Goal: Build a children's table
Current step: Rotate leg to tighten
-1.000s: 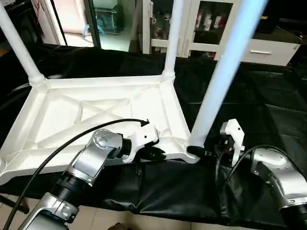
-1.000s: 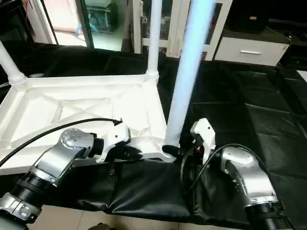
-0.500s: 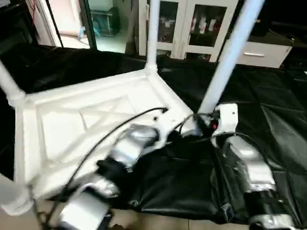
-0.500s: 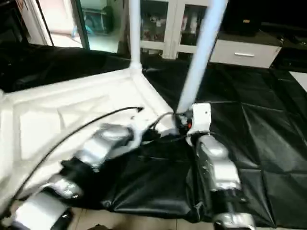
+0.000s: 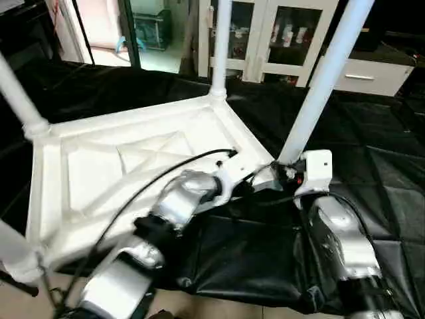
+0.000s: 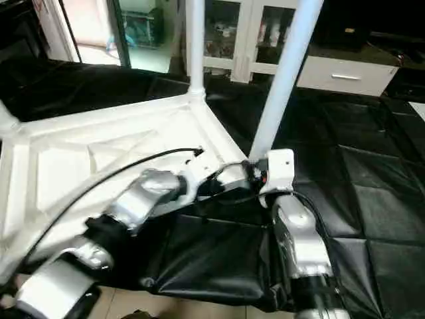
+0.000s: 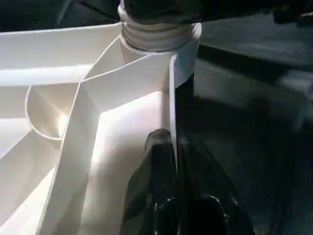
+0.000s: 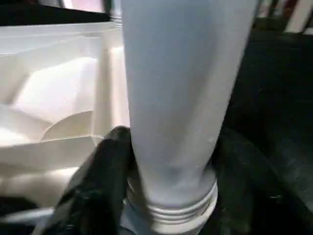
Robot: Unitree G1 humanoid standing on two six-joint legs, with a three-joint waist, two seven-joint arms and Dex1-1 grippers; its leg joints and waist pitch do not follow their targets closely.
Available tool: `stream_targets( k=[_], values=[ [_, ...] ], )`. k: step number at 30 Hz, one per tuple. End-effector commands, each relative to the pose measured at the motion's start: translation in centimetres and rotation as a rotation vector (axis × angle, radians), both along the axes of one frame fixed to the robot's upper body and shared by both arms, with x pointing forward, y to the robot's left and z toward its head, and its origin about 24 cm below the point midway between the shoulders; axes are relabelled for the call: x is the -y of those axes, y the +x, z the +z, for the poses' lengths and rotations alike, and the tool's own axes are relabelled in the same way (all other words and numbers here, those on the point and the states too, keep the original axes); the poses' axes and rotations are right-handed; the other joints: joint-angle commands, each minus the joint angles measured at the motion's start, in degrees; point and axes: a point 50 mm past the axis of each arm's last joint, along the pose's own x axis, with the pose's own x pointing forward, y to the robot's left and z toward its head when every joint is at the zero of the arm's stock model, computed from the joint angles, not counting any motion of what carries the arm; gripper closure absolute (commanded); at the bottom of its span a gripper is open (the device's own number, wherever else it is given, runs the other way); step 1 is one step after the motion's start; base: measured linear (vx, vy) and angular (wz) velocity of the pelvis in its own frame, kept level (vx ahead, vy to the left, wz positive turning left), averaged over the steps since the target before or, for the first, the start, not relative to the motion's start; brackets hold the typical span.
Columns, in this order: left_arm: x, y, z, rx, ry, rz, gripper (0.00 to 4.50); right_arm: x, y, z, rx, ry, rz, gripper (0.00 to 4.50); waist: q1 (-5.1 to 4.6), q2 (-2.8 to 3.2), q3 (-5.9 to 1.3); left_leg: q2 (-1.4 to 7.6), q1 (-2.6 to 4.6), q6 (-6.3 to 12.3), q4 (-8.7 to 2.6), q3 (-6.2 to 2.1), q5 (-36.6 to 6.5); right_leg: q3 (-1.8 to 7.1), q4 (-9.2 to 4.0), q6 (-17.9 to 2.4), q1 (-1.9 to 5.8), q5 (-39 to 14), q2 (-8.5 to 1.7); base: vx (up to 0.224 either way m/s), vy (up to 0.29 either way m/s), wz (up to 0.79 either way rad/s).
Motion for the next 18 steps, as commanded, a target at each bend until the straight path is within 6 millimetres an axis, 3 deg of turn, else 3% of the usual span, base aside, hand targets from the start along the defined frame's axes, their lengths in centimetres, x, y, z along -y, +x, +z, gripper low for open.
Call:
stream_targets(
  k=[1, 4, 8, 13, 14, 15, 18],
  values=[
    [-0.2, -0.4, 0.5, 0.049, -0.045, -0.067, 4.5, 1.4, -0.2, 0.5, 0.012, 0.01, -0.013, 1.56, -0.1, -1.07, -3.35, 5.1, 0.72, 2.11, -4.87, -2.78, -12.25, 2.87, -5.08, -9.67, 2.02, -15.38, -5.43, 0.0, 0.0, 0.0],
    [-1.6, -1.9, 0.0, 0.007, -0.052, -0.213, 4.5, 3.4, -0.5, 1.5, 0.041, 0.007, 0.05, 1.3, -0.14, -0.81, -3.28, 5.25, 0.73, 2.16, -4.89, -2.7, -12.27, 2.91, -5.02, -10.09, 1.81, -15.29, -5.35, 0.0, 0.0, 0.0],
    [-2.4, -2.3, 0.0, -0.009, -0.051, -0.252, 4.5, 3.9, -0.9, 1.8, 0.019, 0.008, 0.185, 0.9, -0.16, -0.28, -3.38, 5.29, 0.84, 2.27, -4.78, -2.51, -11.42, 2.86, -4.6, -11.41, 1.59, -12.46, -5.06, 0.0, 0.0, 0.0],
    [-3.2, -2.7, 1.1, 0.002, -0.104, -0.281, 4.5, 4.4, -2.5, 1.9, -0.047, -0.036, 0.445, 0.85, 0.46, -0.52, -3.58, 5.42, 0.71, 4.04, -4.34, -2.31, -8.78, 2.85, -3.95, -13.11, 2.08, -7.22, -5.23, 0.0, 0.0, 0.0],
    [-3.2, -2.7, 1.2, 0.001, -0.108, -0.284, 4.5, 4.5, -2.6, 1.8, -0.053, -0.039, 0.462, 0.85, 0.51, -0.47, -3.51, 5.35, 0.62, 4.54, -4.27, -2.23, -8.57, 2.84, -4.04, -13.27, 1.99, -7.51, -5.32, 0.0, 0.0, 0.0],
    [-3.4, -3.1, 1.4, -0.01, -0.117, -0.311, 4.5, 4.6, -3.1, 1.8, -0.071, -0.042, 0.539, 0.85, 0.54, -0.88, -3.45, 5.4, 0.51, 4.73, -4.3, -2.31, -8.76, 2.78, -4.11, -13.23, 2.11, -9.04, -5.45, 0.0, 0.0, 0.0],
    [-3.7, -3.6, 1.4, -0.028, -0.126, -0.343, 4.5, 4.6, -3.4, 1.6, -0.088, -0.046, 0.602, 0.85, 0.42, -0.87, -3.36, 5.36, 0.5, 4.39, -4.32, -2.35, -9.94, 2.74, -4.42, -12.64, 1.9, -12.98, -5.39, 0.0, 0.0, 0.0]
  ],
)
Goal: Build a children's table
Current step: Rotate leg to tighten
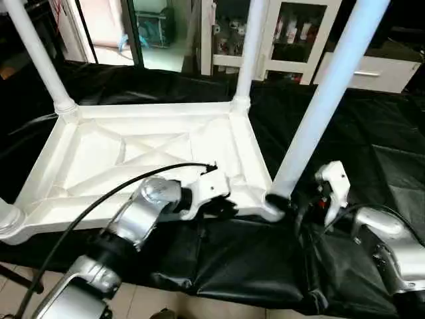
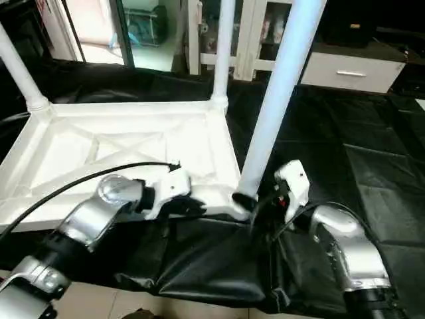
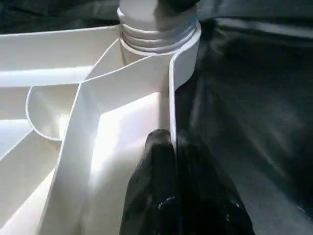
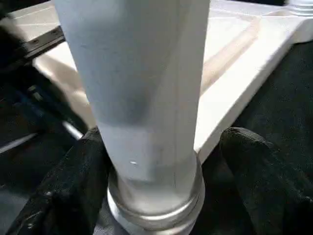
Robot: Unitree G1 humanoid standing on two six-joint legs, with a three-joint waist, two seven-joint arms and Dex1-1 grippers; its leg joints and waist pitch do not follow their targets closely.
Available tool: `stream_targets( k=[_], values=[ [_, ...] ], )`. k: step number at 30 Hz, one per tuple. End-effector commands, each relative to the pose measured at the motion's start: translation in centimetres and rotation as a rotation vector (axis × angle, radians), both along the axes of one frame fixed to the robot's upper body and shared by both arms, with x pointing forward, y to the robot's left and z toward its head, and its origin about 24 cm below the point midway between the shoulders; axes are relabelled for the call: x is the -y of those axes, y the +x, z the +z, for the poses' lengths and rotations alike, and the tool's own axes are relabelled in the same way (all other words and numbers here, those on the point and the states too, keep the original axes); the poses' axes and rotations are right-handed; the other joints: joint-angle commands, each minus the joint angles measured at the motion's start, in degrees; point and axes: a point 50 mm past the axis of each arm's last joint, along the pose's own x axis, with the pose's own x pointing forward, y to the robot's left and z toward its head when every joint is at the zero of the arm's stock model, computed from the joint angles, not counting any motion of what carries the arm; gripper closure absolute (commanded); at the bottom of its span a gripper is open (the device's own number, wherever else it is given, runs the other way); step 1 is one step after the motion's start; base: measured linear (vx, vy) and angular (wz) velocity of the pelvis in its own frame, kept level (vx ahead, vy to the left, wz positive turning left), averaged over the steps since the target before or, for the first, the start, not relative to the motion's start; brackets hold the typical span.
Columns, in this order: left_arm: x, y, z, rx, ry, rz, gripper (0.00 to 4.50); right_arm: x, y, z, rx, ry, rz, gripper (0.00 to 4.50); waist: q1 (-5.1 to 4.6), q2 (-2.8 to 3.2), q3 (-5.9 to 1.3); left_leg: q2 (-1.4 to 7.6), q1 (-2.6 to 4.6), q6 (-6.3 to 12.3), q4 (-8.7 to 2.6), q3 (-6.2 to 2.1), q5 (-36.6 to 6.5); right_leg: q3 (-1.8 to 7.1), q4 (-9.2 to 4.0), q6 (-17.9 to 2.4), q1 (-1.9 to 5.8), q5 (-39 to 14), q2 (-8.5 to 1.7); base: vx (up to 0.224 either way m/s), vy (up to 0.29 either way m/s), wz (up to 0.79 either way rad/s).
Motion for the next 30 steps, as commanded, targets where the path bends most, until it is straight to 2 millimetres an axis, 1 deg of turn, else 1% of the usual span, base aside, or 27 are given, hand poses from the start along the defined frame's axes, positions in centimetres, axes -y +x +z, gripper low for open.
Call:
stream_targets(
  k=[1, 3, 4, 5, 8, 12, 13, 14, 17, 18, 20, 21, 24, 28, 30],
  values=[
    [0.3, -0.5, 1.1, -0.006, -0.102, -0.054, 4.5, 1.2, -0.2, 0.1, -0.006, -0.031, 0.001, 0.85, -0.09, -1.5, -3.28, 5.39, 0.87, 4.25, -4.34, -2.51, -10.22, 2.78, -4.58, -12.49, 2.23, -14.07, -5.31, 0.0, 0.0, 0.0],
    [0.2, -0.7, 1.1, -0.016, -0.104, -0.066, 4.5, 1.0, -0.2, -0.2, -0.02, -0.036, 0.035, 0.85, -0.21, -1.42, -3.27, 5.39, 0.96, 4.1, -4.37, -2.47, -10.27, 2.77, -4.65, -12.3, 2.05, -14.45, -5.16, 0.0, 0.0, 0.0],
    [0.2, -0.7, 1.1, -0.016, -0.104, -0.066, 4.5, 1.0, -0.2, -0.2, -0.02, -0.036, 0.035, 0.85, -0.25, -1.52, -3.29, 5.37, 0.96, 4.06, -4.37, -2.47, -10.27, 2.74, -4.61, -12.26, 2.06, -14.45, -5.14, 0.0, 0.0, 0.0],
    [0.2, -0.9, 1.1, -0.02, -0.104, -0.071, 4.5, 0.9, -0.2, -0.4, -0.026, -0.039, 0.051, 0.85, -0.24, -1.45, -3.35, 5.41, 0.98, 3.99, -4.38, -2.52, -10.0, 2.74, -4.53, -12.31, 2.08, -14.2, -5.19, 0.0, 0.0, 0.0],
    [0.1, -1.0, 1.1, -0.028, -0.102, -0.074, 4.5, 0.5, 0.1, -0.6, -0.032, -0.028, 0.069, 0.85, -0.32, -1.51, -3.4, 5.28, 0.92, 4.34, -4.24, -2.42, -9.01, 2.73, -4.39, -12.71, 2.1, -12.74, -5.13, 0.0, 0.0, 0.0],
    [0.1, -1.1, 1.1, -0.032, -0.093, -0.076, 4.5, 0.1, 0.2, -0.9, -0.043, -0.008, 0.079, 1.29, -0.29, -1.35, -3.51, 5.26, 0.94, 4.87, -4.1, -2.4, -8.28, 2.72, -4.21, -13.21, 2.16, -11.3, -5.1, 0.0, 0.0, 0.0],
    [0.0, -1.1, 1.1, -0.032, -0.093, -0.076, 4.5, 0.1, 0.2, -0.9, -0.043, -0.008, 0.078, 1.29, -0.3, -1.36, -3.5, 5.24, 0.95, 4.91, -4.1, -2.37, -8.22, 2.71, -4.25, -13.29, 2.13, -11.18, -5.07, 0.0, 0.0, 0.0],
    [0.0, -1.1, 1.1, -0.033, -0.091, -0.077, 4.5, 0.1, 0.2, -1.0, -0.044, -0.006, 0.079, 1.52, -0.29, -1.43, -3.5, 5.24, 0.92, 4.97, -4.09, -2.37, -8.03, 2.7, -4.22, -13.37, 2.19, -10.93, -5.05, 0.0, 0.0, 0.0],
    [0.0, -1.1, 1.1, -0.034, -0.086, -0.079, 4.5, 0.1, 0.1, -1.0, -0.05, 0.001, 0.086, 1.59, -0.29, -1.31, -3.48, 5.27, 0.97, 4.86, -4.11, -2.39, -8.46, 2.68, -4.26, -13.41, 2.2, -11.49, -5.05, 0.0, 0.0, 0.0],
    [0.0, -1.1, 1.1, -0.035, -0.084, -0.079, 4.5, 0.0, 0.1, -1.1, -0.053, 0.005, 0.09, 1.65, -0.3, -1.35, -3.51, 5.3, 0.96, 4.82, -4.11, -2.4, -8.35, 2.69, -4.22, -13.41, 2.22, -11.22, -5.05, 0.0, 0.0, 0.0],
    [0.0, -1.1, 1.1, -0.038, -0.081, -0.08, 4.5, 0.1, 0.1, -1.1, -0.051, 0.006, 0.09, 1.91, -0.31, -1.29, -3.55, 5.29, 0.98, 4.85, -4.09, -2.41, -8.11, 2.68, -4.13, -13.55, 2.24, -10.62, -5.05, 0.0, 0.0, 0.0],
    [0.0, -1.1, 1.1, -0.039, -0.08, -0.08, 4.5, 0.1, 0.0, -1.1, -0.051, 0.007, 0.09, 1.91, -0.32, -1.35, -3.53, 5.25, 0.97, 4.9, -4.08, -2.37, -8.16, 2.68, -4.16, -13.61, 2.23, -10.58, -5.02, 0.0, 0.0, 0.0],
    [0.0, -1.2, 1.0, -0.041, -0.078, -0.081, 4.5, 0.1, 0.0, -1.1, -0.05, 0.009, 0.09, 2.15, -0.28, -1.31, -3.56, 5.26, 0.96, 4.92, -4.05, -2.38, -7.88, 2.69, -4.11, -13.72, 2.27, -10.35, -5.05, 0.0, 0.0, 0.0],
    [0.0, -1.2, 1.0, -0.044, -0.074, -0.082, 4.5, 0.0, -0.1, -1.2, -0.052, 0.012, 0.095, 2.21, -0.32, -1.36, -3.58, 5.24, 0.97, 4.89, -4.02, -2.38, -8.07, 2.67, -4.11, -13.71, 2.29, -10.42, -5.03, 0.0, 0.0, 0.0],
    [-0.1, -1.0, 0.8, -0.04, -0.055, -0.056, 4.5, 0.0, 0.1, -1.5, -0.048, -0.024, 0.034, 2.23, -0.35, -1.44, -3.61, 5.25, 0.99, 5.01, -4.01, -2.37, -7.74, 2.65, -4.02, -13.82, 2.27, -9.83, -4.98, 0.0, 0.0, 0.0]
  ],
)
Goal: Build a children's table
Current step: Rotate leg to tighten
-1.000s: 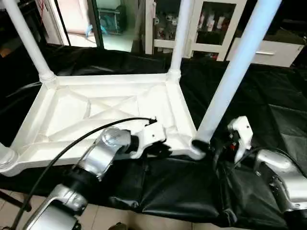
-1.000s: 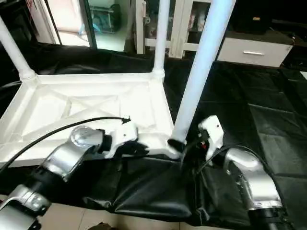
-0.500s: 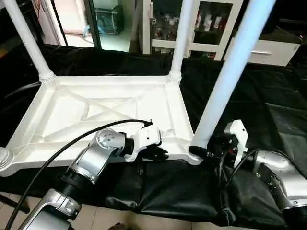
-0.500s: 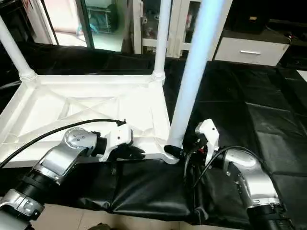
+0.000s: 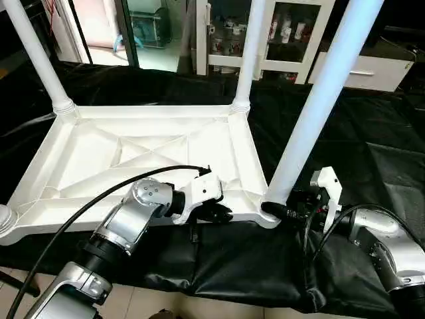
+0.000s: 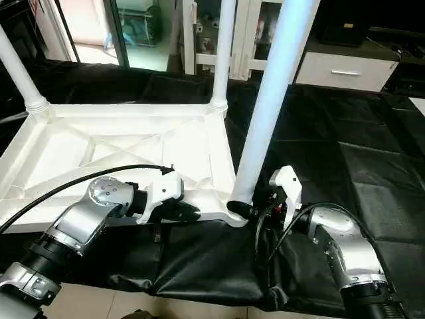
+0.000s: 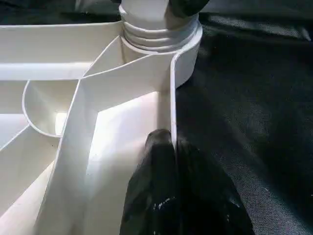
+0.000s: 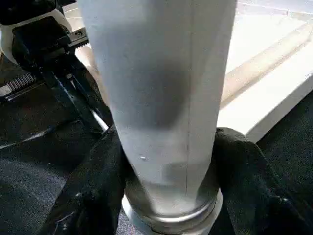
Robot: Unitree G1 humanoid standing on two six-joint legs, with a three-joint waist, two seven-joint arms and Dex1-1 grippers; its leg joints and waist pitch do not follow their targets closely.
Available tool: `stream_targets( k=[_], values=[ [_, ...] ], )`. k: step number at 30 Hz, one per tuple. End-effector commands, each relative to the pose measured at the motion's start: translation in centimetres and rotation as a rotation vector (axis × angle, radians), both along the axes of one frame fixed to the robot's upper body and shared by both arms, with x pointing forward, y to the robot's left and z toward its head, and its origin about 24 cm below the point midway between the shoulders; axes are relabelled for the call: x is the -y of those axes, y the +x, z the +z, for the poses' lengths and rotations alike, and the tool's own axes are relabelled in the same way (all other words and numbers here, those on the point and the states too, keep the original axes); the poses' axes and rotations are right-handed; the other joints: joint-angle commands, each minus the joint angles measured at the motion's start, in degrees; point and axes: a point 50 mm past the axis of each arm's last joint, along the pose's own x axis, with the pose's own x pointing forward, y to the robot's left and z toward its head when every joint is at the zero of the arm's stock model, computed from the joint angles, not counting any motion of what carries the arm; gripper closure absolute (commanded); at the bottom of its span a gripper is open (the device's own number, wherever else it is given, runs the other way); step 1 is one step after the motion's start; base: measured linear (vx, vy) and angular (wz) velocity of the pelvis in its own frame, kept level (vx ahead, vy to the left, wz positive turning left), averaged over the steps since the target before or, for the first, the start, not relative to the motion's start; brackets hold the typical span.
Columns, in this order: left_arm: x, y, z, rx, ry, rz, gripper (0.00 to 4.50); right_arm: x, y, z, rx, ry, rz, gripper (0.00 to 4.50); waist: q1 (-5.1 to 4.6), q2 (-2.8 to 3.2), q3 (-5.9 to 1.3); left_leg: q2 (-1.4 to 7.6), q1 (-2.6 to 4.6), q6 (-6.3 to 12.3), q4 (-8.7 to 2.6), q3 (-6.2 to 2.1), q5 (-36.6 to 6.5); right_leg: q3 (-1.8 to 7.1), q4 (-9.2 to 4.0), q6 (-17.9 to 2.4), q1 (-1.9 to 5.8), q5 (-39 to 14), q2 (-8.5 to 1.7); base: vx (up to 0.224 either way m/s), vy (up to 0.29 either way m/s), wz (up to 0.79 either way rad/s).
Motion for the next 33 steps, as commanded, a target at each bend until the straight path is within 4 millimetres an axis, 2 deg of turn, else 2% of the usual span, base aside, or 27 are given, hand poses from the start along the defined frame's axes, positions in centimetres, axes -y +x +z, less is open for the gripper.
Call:
stream_targets(
  k=[1, 2, 5, 6, 7, 8, 10, 11, 12, 14, 15, 18, 20, 25, 26, 28, 29, 30, 31, 33],
  values=[
    [0.8, -0.4, 0.8, 0.002, -0.063, -0.047, 4.5, 0.8, 0.2, -0.9, -0.032, -0.055, -0.102, 2.24, -0.01, -1.28, -3.59, 5.24, 0.93, 4.92, -4.1, -2.38, -7.64, 2.66, -4.04, -13.8, 2.23, -9.84, -4.95, 0.0, 0.0, 0.0],
    [0.8, 0.2, 0.5, 0.009, -0.037, 0.012, 4.5, 0.9, 0.8, -1.5, -0.022, -0.118, -0.216, 2.25, -0.09, -1.31, -3.54, 5.23, 0.95, 4.72, -4.13, -2.36, -8.05, 2.68, -4.18, -13.69, 2.18, -10.61, -5.03, 0.0, 0.0, 0.0],
    [1.2, 1.4, 0.3, 0.019, -0.02, 0.121, 4.5, 1.0, 1.7, -2.1, -0.028, -0.155, -0.4, 2.32, -0.74, -1.27, -3.31, 5.14, 0.96, 2.26, -4.58, -2.64, -10.19, 2.58, -4.56, -12.52, 2.09, -14.83, -4.89, 0.0, 0.0, 0.0],
    [1.7, 2.3, 0.3, 0.034, -0.01, 0.198, 4.5, 0.9, 2.2, -2.5, -0.039, -0.157, -0.531, 2.35, -1.14, -1.3, -3.29, 4.98, 1.39, 0.93, -4.65, -2.56, -11.88, 2.62, -4.83, -12.16, 1.61, -16.48, -4.71, 0.0, 0.0, 0.0],
    [2.2, 3.1, 0.4, 0.042, -0.01, 0.275, 4.5, 0.5, 2.4, -2.8, -0.054, -0.152, -0.601, 2.35, -1.37, -1.29, -3.22, 4.94, 1.41, 0.31, -4.71, -2.65, -12.87, 2.63, -5.01, -11.94, 1.63, -17.7, -4.8, 0.0, 0.0, 0.0],
    [2.5, 3.6, 0.5, 0.046, -0.009, 0.322, 4.5, 0.2, 2.6, -2.9, -0.063, -0.15, -0.637, 2.36, -1.49, -1.27, -3.45, 4.91, 1.57, -0.79, -4.7, -2.81, -13.83, 2.58, -5.03, -11.55, 1.7, -18.59, -4.94, 0.0, 0.0, 0.0],
    [3.2, 4.6, 0.9, 0.065, -0.014, 0.416, 4.5, -0.2, 2.8, -3.3, -0.064, -0.173, -0.728, 2.38, -1.52, -1.41, -3.34, 4.96, 1.5, -0.92, -4.77, -2.76, -14.14, 2.73, -5.24, -11.08, 1.72, -17.83, -4.91, 0.0, 0.0, 0.0],
    [3.5, 4.9, 1.1, 0.065, -0.02, 0.449, 4.5, -0.5, 2.9, -3.4, -0.069, -0.178, -0.755, 2.39, -1.57, -1.25, -3.32, 4.77, 1.73, -1.01, -4.7, -2.59, -14.63, 2.8, -5.36, -10.98, 1.31, -17.76, -4.75, 0.0, 0.0, 0.0],
    [4.0, 5.3, 1.3, 0.067, -0.027, 0.484, 4.5, -0.9, 3.0, -3.6, -0.074, -0.178, -0.809, 2.4, -1.43, -1.49, -3.54, 4.79, 1.47, -0.72, -4.68, -2.72, -13.74, 2.78, -5.16, -11.06, 1.84, -16.35, -4.98, 0.0, 0.0, 0.0],
    [5.1, 5.8, 1.8, 0.082, -0.036, 0.515, 4.5, -1.9, 3.1, -4.0, -0.091, -0.175, -0.869, 2.41, -1.38, -1.37, -3.52, 4.67, 1.47, -0.1, -4.6, -2.48, -12.24, 2.89, -5.15, -11.36, 1.58, -13.84, -4.81, 0.0, 0.0, 0.0],
    [5.7, 5.8, 1.9, 0.088, -0.04, 0.516, 4.5, -2.5, 3.2, -4.2, -0.094, -0.177, -0.889, 2.42, -1.24, -1.31, -3.67, 4.64, 1.41, 0.12, -4.57, -2.52, -11.22, 2.85, -4.98, -11.6, 1.8, -12.35, -4.88, 0.0, 0.0, 0.0],
    [7.1, 5.7, 2.2, 0.103, -0.051, 0.465, 4.5, -4.2, 3.2, -3.9, -0.053, -0.178, -0.84, 2.43, -0.92, -1.3, -3.72, 4.73, 1.29, 1.5, -4.46, -2.51, -9.27, 2.79, -4.63, -11.98, 2.2, -8.79, -4.94, 0.0, 0.0, 0.0],
    [7.2, 5.5, 2.1, 0.119, -0.05, 0.428, 4.5, -4.1, 3.3, -3.5, -0.046, -0.131, -0.846, 2.43, -0.61, -1.23, -3.7, 4.86, 1.28, 2.18, -4.48, -2.52, -9.08, 2.79, -4.59, -12.04, 2.28, -8.02, -5.04, 0.0, 0.0, 0.0],
    [6.5, 4.7, 1.2, 0.132, -0.051, 0.314, 4.5, -3.0, 3.4, -2.2, 0.028, -0.078, -0.773, 2.43, -0.16, -1.63, -3.44, 4.95, 1.26, 2.21, -4.67, -2.57, -11.62, 2.8, -5.09, -10.83, 2.32, -12.65, -5.24, 0.0, 0.0, 0.0],
    [6.3, 4.5, 1.1, 0.138, -0.051, 0.291, 4.5, -2.7, 3.4, -2.0, 0.048, -0.08, -0.771, 2.1, -0.08, -1.59, -3.42, 5.08, 1.19, 2.25, -4.75, -2.68, -11.71, 2.84, -5.09, -10.5, 2.36, -13.11, -5.34, 0.0, 0.0, 0.0],
    [5.6, 4.3, 0.6, 0.122, -0.038, 0.286, 4.5, -1.8, 3.3, -1.6, 0.074, -0.076, -0.764, 1.76, -0.26, -1.67, -3.33, 5.09, 1.14, 2.18, -4.86, -2.65, -12.01, 2.8, -5.13, -10.31, 2.23, -13.99, -5.22, 0.0, 0.0, 0.0],
    [5.5, 4.3, 0.6, 0.119, -0.036, 0.287, 4.5, -1.7, 3.3, -1.5, 0.077, -0.075, -0.762, 1.74, -0.25, -1.56, -3.31, 5.1, 1.33, 2.0, -4.86, -2.64, -12.57, 2.81, -5.25, -10.35, 2.09, -14.96, -5.26, 0.0, 0.0, 0.0],
    [4.8, 4.0, 0.3, 0.109, -0.035, 0.257, 4.5, -0.7, 3.1, -1.0, 0.092, -0.06, -0.747, 1.67, -0.26, -1.58, -3.3, 5.16, 1.2, 1.83, -4.92, -2.74, -12.77, 2.81, -5.22, -10.38, 2.21, -15.39, -5.33, 0.0, 0.0, 0.0],
    [4.7, 3.9, 0.2, 0.11, -0.035, 0.253, 4.5, -0.7, 3.1, -1.0, 0.093, -0.058, -0.745, 1.56, -0.3, -1.64, -3.28, 5.22, 1.06, 1.9, -4.95, -2.79, -12.77, 2.83, -5.21, -10.34, 2.32, -15.41, -5.4, 0.0, 0.0, 0.0],
    [4.1, 3.5, 0.1, 0.117, -0.039, 0.203, 4.5, 0.0, 2.9, -0.6, 0.097, -0.046, -0.724, 1.43, -0.45, -1.48, -3.32, 5.18, 1.18, 2.26, -4.9, -2.69, -12.22, 2.81, -5.11, -10.62, 2.04, -14.52, -5.17, 0.0, 0.0, 0.0]
  ],
)
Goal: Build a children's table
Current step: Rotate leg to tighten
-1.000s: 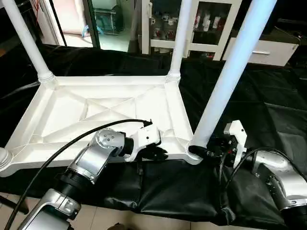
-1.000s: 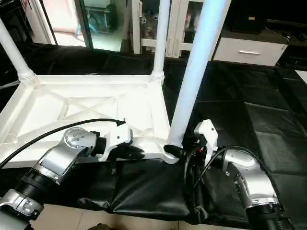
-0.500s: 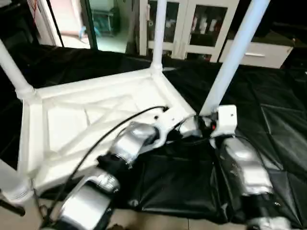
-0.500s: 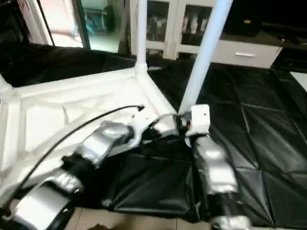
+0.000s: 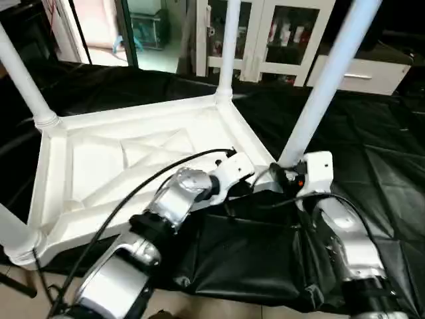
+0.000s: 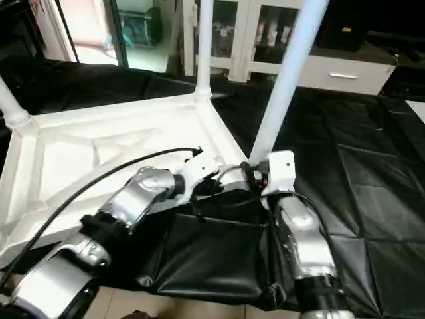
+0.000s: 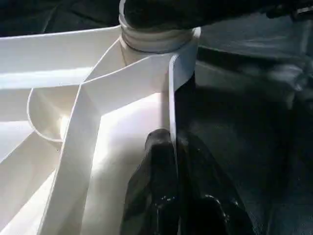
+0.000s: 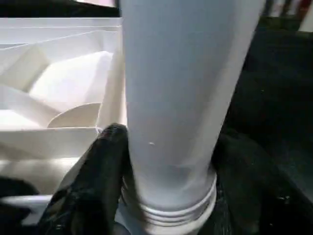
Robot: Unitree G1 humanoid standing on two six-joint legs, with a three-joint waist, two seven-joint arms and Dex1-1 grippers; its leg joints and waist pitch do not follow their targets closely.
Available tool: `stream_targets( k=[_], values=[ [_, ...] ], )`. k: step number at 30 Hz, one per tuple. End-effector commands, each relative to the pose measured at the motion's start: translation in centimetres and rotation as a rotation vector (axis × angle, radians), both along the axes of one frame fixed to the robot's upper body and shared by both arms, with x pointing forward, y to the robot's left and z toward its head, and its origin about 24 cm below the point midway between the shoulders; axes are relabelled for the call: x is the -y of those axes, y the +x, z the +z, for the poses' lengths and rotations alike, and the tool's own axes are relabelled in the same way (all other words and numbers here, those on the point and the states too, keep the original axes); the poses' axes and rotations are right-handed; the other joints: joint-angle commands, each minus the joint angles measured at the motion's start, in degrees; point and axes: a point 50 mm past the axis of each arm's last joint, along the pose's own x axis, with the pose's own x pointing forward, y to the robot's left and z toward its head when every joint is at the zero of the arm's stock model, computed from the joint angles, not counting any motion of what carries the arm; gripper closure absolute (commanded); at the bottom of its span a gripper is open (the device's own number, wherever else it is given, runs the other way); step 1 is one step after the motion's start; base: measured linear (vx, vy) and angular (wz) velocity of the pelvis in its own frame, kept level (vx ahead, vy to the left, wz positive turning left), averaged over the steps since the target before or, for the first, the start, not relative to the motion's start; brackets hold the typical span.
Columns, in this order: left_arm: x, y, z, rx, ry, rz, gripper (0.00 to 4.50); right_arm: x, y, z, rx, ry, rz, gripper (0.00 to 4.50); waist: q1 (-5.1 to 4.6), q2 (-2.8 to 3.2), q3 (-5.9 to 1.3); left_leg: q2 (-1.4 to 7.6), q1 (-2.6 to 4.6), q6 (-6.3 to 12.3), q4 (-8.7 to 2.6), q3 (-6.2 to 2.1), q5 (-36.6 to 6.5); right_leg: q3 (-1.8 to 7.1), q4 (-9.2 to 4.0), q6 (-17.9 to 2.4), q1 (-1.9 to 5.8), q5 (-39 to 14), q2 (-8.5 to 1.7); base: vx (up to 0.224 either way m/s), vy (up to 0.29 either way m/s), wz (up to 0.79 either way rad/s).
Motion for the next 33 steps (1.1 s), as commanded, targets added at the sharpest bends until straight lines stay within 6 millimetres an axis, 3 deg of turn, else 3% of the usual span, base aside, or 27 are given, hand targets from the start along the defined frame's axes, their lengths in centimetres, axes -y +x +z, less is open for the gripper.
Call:
stream_targets(
  k=[1, 2, 3, 4, 10, 12, 15, 18, 25, 29, 33],
  values=[
    [-0.8, -0.5, 0.3, 0.028, -0.054, -0.064, 4.5, 2.1, -0.4, 0.4, -0.003, 0.002, -0.017, 1.34, -0.11, -0.98, -3.32, 5.22, 0.89, 2.4, -4.81, -2.73, -11.97, 2.82, -4.94, -10.64, 2.01, -14.19, -5.23, 0.0, 0.0, 0.0],
    [-1.4, -1.1, 0.2, 0.019, -0.066, -0.123, 4.5, 2.3, -0.6, 0.7, -0.009, 0.011, 0.055, 1.23, -0.1, -1.09, -3.36, 5.21, 0.78, 2.66, -4.76, -2.7, -11.63, 2.87, -4.87, -10.77, 2.14, -13.6, -5.26, 0.0, 0.0, 0.0],
    [-1.9, -1.6, 0.0, -0.005, -0.076, -0.165, 4.5, 2.4, -0.8, 0.9, -0.023, 0.031, 0.13, 1.03, 0.05, -0.7, -3.31, 5.32, 0.67, 3.79, -4.65, -2.67, -10.7, 2.92, -4.63, -11.33, 2.3, -11.42, -5.22, 0.0, 0.0, 0.0],
    [-2.1, -1.8, -0.1, -0.017, -0.08, -0.18, 4.5, 2.4, -1.0, 1.0, -0.031, 0.043, 0.16, 0.96, 0.01, -0.76, -3.32, 5.38, 0.7, 4.16, -4.6, -2.52, -10.61, 2.94, -4.54, -11.78, 2.07, -10.97, -5.15, 0.0, 0.0, 0.0],
    [-4.0, -2.3, -0.1, -0.062, -0.09, -0.195, 4.5, 2.4, -2.1, 1.0, -0.077, 0.021, 0.358, 0.45, 0.11, -0.61, -3.25, 5.5, 0.83, 3.4, -4.71, -2.52, -11.2, 2.84, -4.51, -12.14, 1.9, -13.15, -5.17, 0.0, 0.0, 0.0],
    [-4.6, -2.4, 0.2, -0.066, -0.101, -0.202, 4.5, 2.4, -2.3, 1.1, -0.085, 0.028, 0.415, 0.41, 0.08, -1.08, -3.23, 5.42, 0.78, 3.07, -4.68, -2.5, -11.8, 2.83, -4.61, -12.08, 1.93, -14.38, -5.29, 0.0, 0.0, 0.0],
    [-5.4, -2.6, 0.6, -0.068, -0.116, -0.212, 4.5, 2.0, -3.0, 1.0, -0.142, 0.048, 0.534, 0.05, 0.24, -0.96, -3.2, 5.45, 0.75, 3.37, -4.69, -2.53, -10.97, 2.88, -4.57, -11.61, 1.91, -14.86, -5.23, 0.0, 0.0, 0.0],
    [-6.0, -2.5, 0.7, -0.07, -0.114, -0.201, 4.5, 1.6, -3.6, 1.0, -0.172, 0.059, 0.626, 0.05, 0.09, -1.06, -3.16, 5.28, 0.67, 3.7, -4.56, -2.45, -11.04, 2.82, -4.63, -11.75, 1.83, -15.22, -5.22, 0.0, 0.0, 0.0],
    [-6.3, -2.7, 0.8, -0.076, -0.108, -0.201, 4.5, 1.7, -3.5, 0.5, -0.17, 0.033, 0.635, 0.05, -0.39, -1.01, -3.16, 5.39, 0.71, 2.68, -4.65, -2.58, -11.55, 2.83, -4.73, -11.51, 1.69, -16.66, -5.24, 0.0, 0.0, 0.0],
    [-6.2, -2.8, 0.8, -0.08, -0.109, -0.206, 4.5, 1.6, -3.3, 0.8, -0.142, 0.043, 0.636, 0.43, -0.55, -0.94, -3.27, 5.29, 0.61, 3.6, -4.46, -2.45, -9.98, 2.8, -4.42, -12.57, 1.84, -13.19, -5.14, 0.0, 0.0, 0.0],
    [-6.0, -2.9, 0.8, -0.086, -0.108, -0.215, 4.5, 1.4, -3.1, 0.9, -0.122, 0.046, 0.635, 0.76, -0.73, -0.91, -3.27, 5.29, 0.69, 3.57, -4.44, -2.47, -10.6, 2.76, -4.53, -12.73, 1.81, -14.23, -5.14, 0.0, 0.0, 0.0]
  ],
)
